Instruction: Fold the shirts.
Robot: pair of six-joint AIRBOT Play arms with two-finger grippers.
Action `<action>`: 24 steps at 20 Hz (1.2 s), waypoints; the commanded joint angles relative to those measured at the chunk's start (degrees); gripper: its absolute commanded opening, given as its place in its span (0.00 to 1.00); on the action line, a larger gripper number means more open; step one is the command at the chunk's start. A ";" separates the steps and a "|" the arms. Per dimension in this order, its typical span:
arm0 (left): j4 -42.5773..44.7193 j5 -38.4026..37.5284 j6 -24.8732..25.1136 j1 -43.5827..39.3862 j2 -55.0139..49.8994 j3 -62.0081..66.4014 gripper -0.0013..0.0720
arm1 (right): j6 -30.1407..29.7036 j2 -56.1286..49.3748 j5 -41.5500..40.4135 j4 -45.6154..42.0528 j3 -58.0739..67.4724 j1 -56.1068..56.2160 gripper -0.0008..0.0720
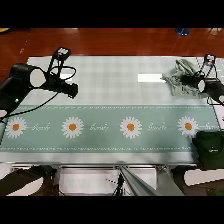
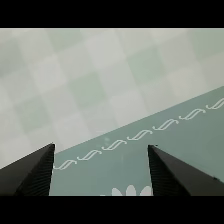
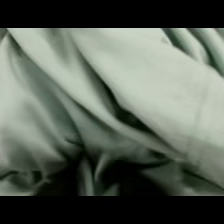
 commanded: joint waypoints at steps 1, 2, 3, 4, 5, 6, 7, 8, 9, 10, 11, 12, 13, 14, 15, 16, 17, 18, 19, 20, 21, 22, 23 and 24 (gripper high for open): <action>0.02 -0.02 -0.02 -0.04 -0.04 0.04 1.00 | -0.07 -1.05 -0.66 0.35 0.04 0.22 0.06; 0.02 -0.50 -0.02 -0.04 0.13 0.11 1.00 | -0.04 0.44 -0.66 1.42 0.04 0.31 0.04; 0.02 -1.66 0.00 -0.04 0.33 0.66 1.00 | -0.09 2.60 -0.68 1.79 0.04 0.33 0.04; 0.04 -2.91 0.00 -0.02 0.42 1.64 1.00 | -0.09 5.79 -0.70 1.79 0.07 0.33 0.04; 0.04 -4.48 0.00 -0.02 0.46 3.21 1.00 | -0.09 9.44 -0.76 1.79 0.07 0.33 0.04; 0.02 -6.32 0.00 -0.04 0.48 5.49 1.00 | -0.09 13.88 -0.94 1.81 0.07 0.33 0.04; 0.02 -8.31 0.00 -0.07 0.48 8.22 1.00 | -0.09 18.40 -0.81 1.75 0.07 0.59 0.04; 0.00 -10.32 0.00 -0.11 0.55 11.19 1.00 | -0.26 23.21 -0.76 1.77 0.07 0.96 0.04; -0.09 -12.31 0.00 -0.17 0.74 14.49 1.00 | -1.03 28.61 -0.79 1.79 0.07 1.66 0.04; -0.44 -14.47 0.00 -0.48 1.09 18.36 1.00 | -1.86 34.03 -0.76 1.79 0.07 2.71 0.04; -1.09 -16.33 0.00 -0.66 1.57 22.18 1.00 | -2.23 38.95 -0.76 1.79 0.07 3.98 0.04; -2.21 -18.25 0.02 -0.90 2.32 26.36 1.00 | -2.23 44.04 -0.76 1.79 0.07 5.51 0.04; -3.56 -19.78 0.02 -1.31 3.34 30.45 1.00 | -2.23 48.48 -0.74 1.81 0.07 7.10 0.04; -4.98 -20.68 0.02 -1.36 4.50 33.94 1.00 | -2.23 52.63 -0.61 1.81 0.07 8.76 0.04; -6.75 -20.85 0.00 -1.51 6.08 37.22 1.00 | -2.19 56.81 -0.26 1.90 0.07 10.71 0.04; -7.98 -20.85 0.02 -1.55 7.76 39.76 1.00 | -2.19 60.30 0.87 2.51 0.11 12.55 0.04; -8.98 -20.83 0.02 -1.60 9.70 41.77 1.00 | -2.21 63.69 3.50 3.91 0.42 14.60 0.04; -9.07 -20.83 0.00 -1.60 11.65 42.75 1.00 | -2.21 66.07 6.78 4.96 0.81 16.11 0.04; -9.05 -20.90 0.00 -1.57 13.90 42.95 1.00 | -2.21 68.02 10.21 6.12 1.09 17.46 0.04; -9.03 -21.35 0.00 -1.57 15.63 42.95 1.00 | -2.21 69.61 13.44 6.99 1.18 18.64 0.04; -9.03 -22.49 0.00 -1.57 17.03 42.95 1.00 | -2.25 70.71 17.29 7.65 1.18 19.71 0.04; -9.03 -24.33 0.00 -1.57 18.05 42.93 1.00 | -2.25 71.06 21.27 8.22 1.18 20.70 0.04; -9.03 -26.58 -0.02 -1.57 18.49 42.93 1.00 | -2.69 71.01 24.33 9.49 1.18 21.75 0.04; -9.03 -28.94 -0.02 -1.57 18.51 42.91 1.00 | -5.09 70.10 26.34 11.89 1.18 22.97 0.04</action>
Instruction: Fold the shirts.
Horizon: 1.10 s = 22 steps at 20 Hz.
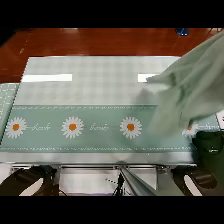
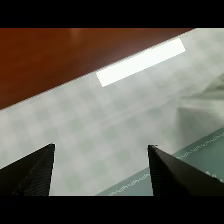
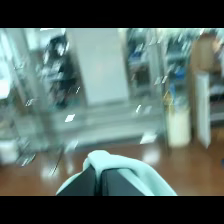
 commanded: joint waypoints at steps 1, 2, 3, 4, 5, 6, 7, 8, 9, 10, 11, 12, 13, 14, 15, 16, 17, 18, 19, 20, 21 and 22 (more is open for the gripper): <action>-0.50 -7.37 0.00 -0.02 2.12 0.66 1.00 | -5.68 0.50 10.45 7.23 0.13 4.50 0.04; -0.50 -8.57 0.00 -0.02 2.01 -0.02 1.00 | -8.57 -1.40 10.62 10.51 0.13 5.92 0.04; -0.50 -8.83 -0.02 -0.02 2.05 -1.40 1.00 | -10.45 -3.65 10.58 13.42 0.13 7.50 0.04; -0.50 -8.83 0.00 -0.02 2.08 -3.06 1.00 | -11.56 -6.60 10.58 15.82 0.13 9.55 0.04; -0.50 -8.83 0.00 -0.02 2.05 -4.76 1.00 | -12.11 -9.57 10.56 17.46 0.13 11.78 0.04; -0.50 -8.83 0.00 -0.02 2.05 -6.62 1.00 | -12.24 -13.09 10.47 18.34 0.13 14.73 0.04; -0.50 -8.83 0.00 -0.02 2.08 -8.70 1.00 | -12.24 -16.76 10.47 18.27 0.13 18.14 0.04; -0.50 -8.85 0.00 -0.02 2.08 -10.84 1.00 | -12.26 -20.28 10.32 18.12 0.13 21.46 0.04; -0.46 -8.85 0.02 -0.02 2.05 -12.83 0.98 | -12.26 -24.17 9.73 18.14 0.13 25.18 0.04; -0.44 -8.85 0.07 0.02 2.08 -14.84 0.84 | -12.24 -27.74 8.76 18.16 0.13 28.70 0.04; -0.44 -8.85 0.59 0.15 2.05 -17.07 0.68 | -12.24 -31.32 7.41 18.16 0.13 32.11 0.04; -0.20 -8.83 1.25 0.17 2.05 -19.30 0.63 | -12.11 -35.06 5.75 18.25 0.13 35.50 0.04; 0.13 -8.83 1.75 0.15 2.05 -21.33 0.63 | -11.96 -38.56 4.39 18.25 0.13 38.34 0.04; 0.66 -8.83 1.79 0.17 2.05 -23.37 0.63 | -11.89 -41.42 3.43 18.27 0.13 40.41 0.04; 1.31 -8.83 1.79 0.17 2.08 -25.14 0.63 | -11.93 -43.82 2.84 18.25 0.13 41.94 0.05; 1.81 -8.83 1.81 0.20 2.05 -26.82 0.63 | -11.96 -45.20 2.82 18.23 0.13 42.25 0.19; 2.14 -8.79 1.92 0.46 2.03 -28.24 0.63 | -11.98 -45.53 3.02 17.99 0.13 42.18 0.51; 2.14 -8.76 2.08 0.81 2.03 -29.59 0.64 | -11.98 -44.98 3.19 16.37 0.13 41.20 0.69; 2.12 -8.39 2.14 1.29 2.03 -31.12 0.64 | -11.80 -43.58 3.82 14.01 0.13 39.71 0.77; 2.12 -7.56 2.14 1.81 2.03 -32.87 0.64 | -10.60 -41.42 5.35 11.10 0.13 37.46 0.77; 2.12 -6.21 2.16 2.08 2.03 -34.75 0.68 | -9.33 -38.69 7.82 7.85 0.13 34.71 0.77; 2.10 -4.02 2.14 2.38 2.03 -37.22 0.77 | -9.16 -35.91 10.78 4.70 0.13 31.74 0.77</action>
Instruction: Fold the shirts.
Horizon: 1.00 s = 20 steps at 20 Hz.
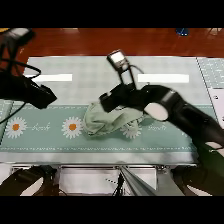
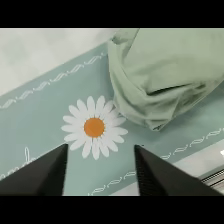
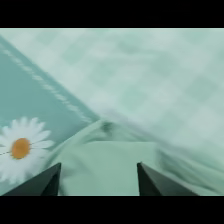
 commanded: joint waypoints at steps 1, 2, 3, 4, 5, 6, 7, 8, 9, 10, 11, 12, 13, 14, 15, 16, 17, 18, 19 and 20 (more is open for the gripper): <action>0.35 5.33 -0.11 0.92 -0.04 -7.69 0.89 | 1.75 6.80 8.79 -11.30 0.07 -7.93 0.77; 0.24 7.08 -0.11 0.92 -0.31 -10.51 0.96 | 1.75 9.31 12.94 -15.17 0.07 -11.37 0.77; -0.57 8.15 -0.09 0.92 -0.83 -13.09 0.96 | 1.68 11.52 17.73 -19.52 0.04 -15.47 0.77; -2.12 8.98 -0.02 1.07 -1.57 -15.89 0.96 | 1.27 13.03 21.75 -22.47 0.04 -19.61 0.77; -4.11 9.88 0.02 1.16 -2.38 -18.51 0.95 | -0.26 14.05 25.11 -23.41 0.04 -24.68 0.77; -6.78 11.43 1.33 1.16 -3.15 -21.35 0.95 | -1.95 14.49 27.06 -22.49 0.00 -30.18 0.77; -9.94 13.38 3.87 1.31 -3.87 -24.09 0.95 | -3.52 14.49 27.78 -20.20 -0.02 -35.30 0.77; -13.11 15.37 5.31 1.88 -4.46 -26.32 0.95 | -5.79 14.45 27.56 -16.26 -0.26 -40.24 0.77; -16.76 17.18 6.75 3.17 -5.14 -28.39 0.95 | -8.48 14.45 26.82 -10.88 -0.74 -45.40 0.77; -20.09 18.47 7.98 4.94 -5.73 -30.08 0.95 | -10.99 14.38 26.58 -5.27 -1.22 -49.79 0.77; -23.56 19.15 9.62 7.26 -6.29 -31.69 0.95 | -13.92 14.25 26.60 0.74 -1.84 -54.07 0.77; -26.99 19.15 11.69 10.19 -7.02 -33.40 0.95 | -16.59 14.19 26.69 6.16 -2.62 -57.70 0.77; -29.79 18.64 13.75 12.96 -7.82 -34.93 0.94 | -18.62 14.10 26.69 10.38 -3.56 -60.52 0.77; -32.37 18.25 15.30 15.76 -8.85 -36.52 0.94 | -20.39 14.03 26.69 13.81 -4.66 -62.84 0.77; -34.07 18.32 15.30 17.97 -10.12 -37.97 0.94 | -21.44 13.84 26.97 16.31 -5.84 -64.76 0.77; -34.86 18.32 15.37 19.17 -11.61 -38.88 0.94 | -21.86 13.73 27.15 17.42 -6.97 -65.88 0.77; -35.47 18.34 16.11 19.34 -13.38 -39.23 0.94 | -22.12 13.73 27.10 17.77 -8.31 -66.55 0.77; -36.33 18.36 16.68 18.84 -15.13 -39.21 0.93 | -22.25 13.73 27.10 17.73 -9.53 -66.66 0.77; -38.27 18.62 17.22 18.05 -17.14 -39.21 0.93 | -22.49 13.73 27.10 17.79 -10.62 -66.66 0.77; -40.74 19.02 18.82 17.16 -19.06 -39.21 0.93 | -22.49 13.73 27.10 17.97 -11.65 -66.66 0.77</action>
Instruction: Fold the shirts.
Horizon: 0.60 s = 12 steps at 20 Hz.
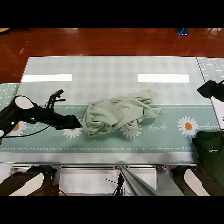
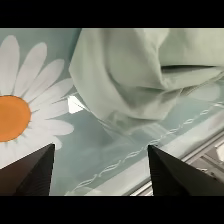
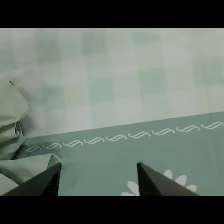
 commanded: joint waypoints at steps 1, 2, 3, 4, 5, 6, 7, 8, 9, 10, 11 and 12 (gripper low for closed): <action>-9.03 1.18 4.37 -0.85 -6.62 -1.20 0.93 | -2.03 -0.02 0.42 4.13 -3.93 -2.12 0.77; -10.99 2.47 4.35 -2.14 -8.76 -1.20 0.93 | -2.03 -0.02 0.44 4.17 -4.70 -2.12 0.77; -12.48 3.72 4.31 -3.45 -10.84 -1.18 0.93 | -2.03 -0.02 0.50 4.20 -5.16 -2.12 0.77; -13.88 4.83 4.24 -4.59 -12.74 -1.18 0.93 | -2.01 -0.02 0.63 4.24 -5.31 -2.12 0.77; -15.96 5.62 4.02 -5.60 -14.78 -1.18 0.93 | -2.01 0.00 0.79 4.33 -5.31 -2.12 0.77; -18.21 5.62 4.07 -6.16 -16.63 -1.14 0.85 | -2.01 0.00 1.09 4.50 -5.31 -2.12 0.77; -19.39 5.57 4.04 -6.25 -18.10 -0.96 0.44 | -2.01 0.00 1.27 4.74 -5.31 -2.12 0.77; -19.61 5.57 4.09 -6.25 -18.93 -0.83 0.20 | -2.01 -0.02 1.51 4.76 -5.31 -2.12 0.77; -19.56 5.57 4.15 -6.21 -19.15 -0.83 0.17 | -2.03 -0.02 1.77 4.72 -5.33 -2.12 0.77; -19.56 5.42 4.35 -6.10 -18.99 -0.81 0.17 | -2.05 -0.02 1.84 4.63 -5.49 -2.12 0.77; -19.56 4.68 5.55 -5.86 -18.67 -0.79 0.14 | -2.03 -0.02 1.77 4.94 -5.99 -2.12 0.77; -19.56 3.72 6.58 -5.73 -18.32 -0.76 0.14 | -2.05 -0.02 1.60 6.32 -7.21 -2.12 0.77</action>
